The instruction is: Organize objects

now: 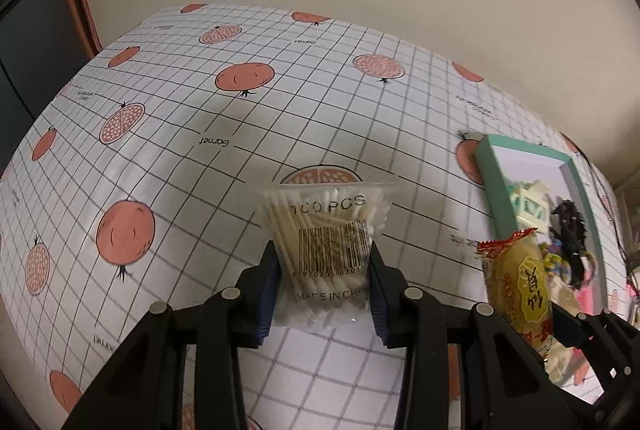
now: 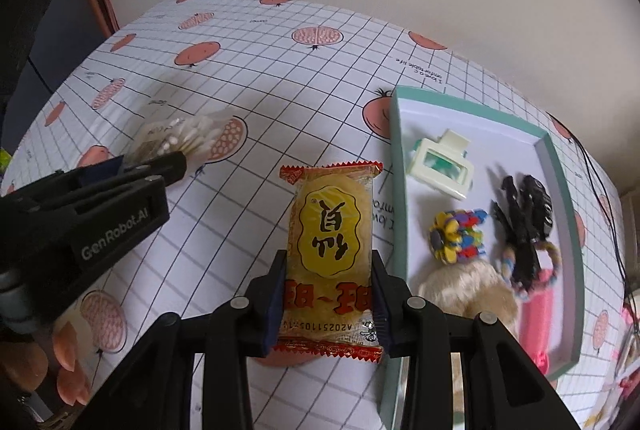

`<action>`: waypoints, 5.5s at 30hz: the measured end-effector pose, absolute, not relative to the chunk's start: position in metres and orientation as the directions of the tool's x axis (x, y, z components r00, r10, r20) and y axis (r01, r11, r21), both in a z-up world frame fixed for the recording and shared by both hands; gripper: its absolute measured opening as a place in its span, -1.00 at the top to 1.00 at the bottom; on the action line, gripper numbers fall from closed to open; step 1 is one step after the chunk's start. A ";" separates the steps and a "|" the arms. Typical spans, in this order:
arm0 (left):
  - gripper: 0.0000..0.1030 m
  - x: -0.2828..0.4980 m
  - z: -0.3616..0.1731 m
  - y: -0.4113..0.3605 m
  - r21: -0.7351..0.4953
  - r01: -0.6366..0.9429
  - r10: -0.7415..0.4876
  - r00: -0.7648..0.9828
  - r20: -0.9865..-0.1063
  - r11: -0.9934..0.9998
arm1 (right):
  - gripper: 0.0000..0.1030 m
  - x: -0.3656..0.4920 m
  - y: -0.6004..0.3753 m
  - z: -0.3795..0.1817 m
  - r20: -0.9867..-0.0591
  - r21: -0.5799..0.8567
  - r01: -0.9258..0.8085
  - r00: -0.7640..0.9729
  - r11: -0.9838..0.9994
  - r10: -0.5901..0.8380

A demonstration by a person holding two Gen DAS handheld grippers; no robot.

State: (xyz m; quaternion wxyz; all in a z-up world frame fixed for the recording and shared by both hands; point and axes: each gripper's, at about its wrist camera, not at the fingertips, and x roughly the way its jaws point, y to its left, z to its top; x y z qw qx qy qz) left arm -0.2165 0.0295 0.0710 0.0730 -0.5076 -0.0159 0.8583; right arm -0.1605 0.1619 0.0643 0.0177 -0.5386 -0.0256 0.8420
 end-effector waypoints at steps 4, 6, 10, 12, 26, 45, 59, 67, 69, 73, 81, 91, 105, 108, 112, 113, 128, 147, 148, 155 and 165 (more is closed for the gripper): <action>0.20 -0.202 0.081 0.029 -0.119 -0.108 0.156 -0.483 -0.862 -0.987 | 0.24 -0.145 0.164 0.075 -0.900 -0.060 -0.010 -0.432 -0.998 0.059; 0.20 -0.193 0.085 0.028 -0.133 -0.108 0.169 -0.485 -0.858 -0.985 | 0.24 -0.137 0.166 0.078 -0.898 -0.055 -0.016 -0.436 -0.998 0.056; 0.20 -0.180 0.089 0.030 -0.137 -0.113 0.175 -0.488 -0.855 -0.984 | 0.24 -0.124 0.169 0.084 -0.894 -0.053 -0.022 -0.444 -0.998 0.057; 0.20 -0.174 0.090 0.030 -0.144 -0.111 0.180 -0.485 -0.856 -0.983 | 0.24 -0.119 0.173 0.088 -0.891 -0.045 -0.030 -0.450 -0.999 0.054; 0.20 -0.153 0.108 0.056 -0.184 -0.166 0.244 -0.513 -0.823 -0.969 | 0.24 -0.099 0.212 0.102 -0.874 -0.039 -0.092 -0.480 -0.995 0.079; 0.20 -0.131 0.114 0.129 -0.247 -0.300 0.369 -0.479 -0.796 -0.921 | 0.24 -0.077 0.299 0.103 -0.876 -0.032 -0.246 -0.460 -0.969 0.145; 0.20 -0.111 0.110 0.186 -0.250 -0.432 0.442 -0.432 -0.786 -0.866 | 0.24 -0.061 0.356 0.085 -0.891 -0.044 -0.346 -0.410 -0.937 0.193; 0.19 -0.108 0.104 0.205 -0.262 -0.462 0.466 -0.408 -0.785 -0.847 | 0.24 -0.062 0.370 0.080 -0.890 -0.053 -0.370 -0.404 -0.928 0.212; 0.19 -0.109 0.102 0.209 -0.260 -0.468 0.466 -0.403 -0.788 -0.845 | 0.24 -0.063 0.370 0.078 -0.890 -0.054 -0.369 -0.403 -0.928 0.212; 0.19 -0.110 0.098 0.219 -0.250 -0.495 0.473 -0.398 -0.786 -0.832 | 0.24 -0.065 0.373 0.074 -0.890 -0.061 -0.372 -0.401 -0.926 0.219; 0.19 -0.112 0.087 0.231 -0.246 -0.501 0.469 -0.386 -0.795 -0.830 | 0.24 -0.070 0.376 0.066 -0.889 -0.060 -0.382 -0.399 -0.922 0.223; 0.19 -0.115 0.074 0.242 -0.243 -0.505 0.458 -0.362 -0.812 -0.829 | 0.24 -0.074 0.385 0.052 -0.897 -0.050 -0.403 -0.384 -0.914 0.218; 0.18 -0.116 0.061 0.250 -0.212 -0.520 0.432 -0.348 -0.832 -0.827 | 0.24 -0.078 0.395 0.050 -0.883 -0.016 -0.438 -0.416 -0.899 0.218; 0.18 -0.117 0.060 0.250 -0.210 -0.521 0.429 -0.346 -0.834 -0.828 | 0.24 -0.079 0.396 0.049 -0.881 -0.011 -0.439 -0.420 -0.898 0.217; 0.15 -0.119 0.059 0.251 -0.207 -0.521 0.427 -0.346 -0.836 -0.828 | 0.21 -0.079 0.395 0.048 -0.879 -0.011 -0.440 -0.424 -0.898 0.219; 0.15 -0.119 0.059 0.251 -0.210 -0.520 0.428 -0.345 -0.835 -0.828 | 0.21 -0.079 0.396 0.049 -0.878 -0.009 -0.439 -0.426 -0.898 0.217; -0.12 -0.120 0.068 0.240 -0.272 -0.498 0.469 -0.327 -0.821 -0.823 | -0.06 -0.070 0.399 0.059 -0.866 0.012 -0.455 -0.450 -0.891 0.218; -0.21 -0.123 0.096 0.209 -0.269 -0.445 0.466 -0.427 -0.775 -0.854 | -0.06 -0.068 0.376 0.081 -0.838 0.006 -0.394 -0.504 -0.919 0.211; -0.21 -0.125 0.094 0.206 -0.257 -0.429 0.448 -0.439 -0.779 -0.866 | -0.06 -0.069 0.373 0.081 -0.838 0.007 -0.389 -0.505 -0.921 0.206; -0.21 -0.139 0.084 0.179 -0.226 -0.319 0.362 -0.475 -0.802 -0.920 | -0.23 -0.075 0.356 0.082 -0.834 0.006 -0.355 -0.518 -0.935 0.191; -0.46 -0.152 0.082 0.132 -0.182 -0.172 0.247 -0.535 -0.808 -0.968 | -0.36 -0.076 0.341 0.086 -0.827 0.003 -0.326 -0.532 -0.946 0.180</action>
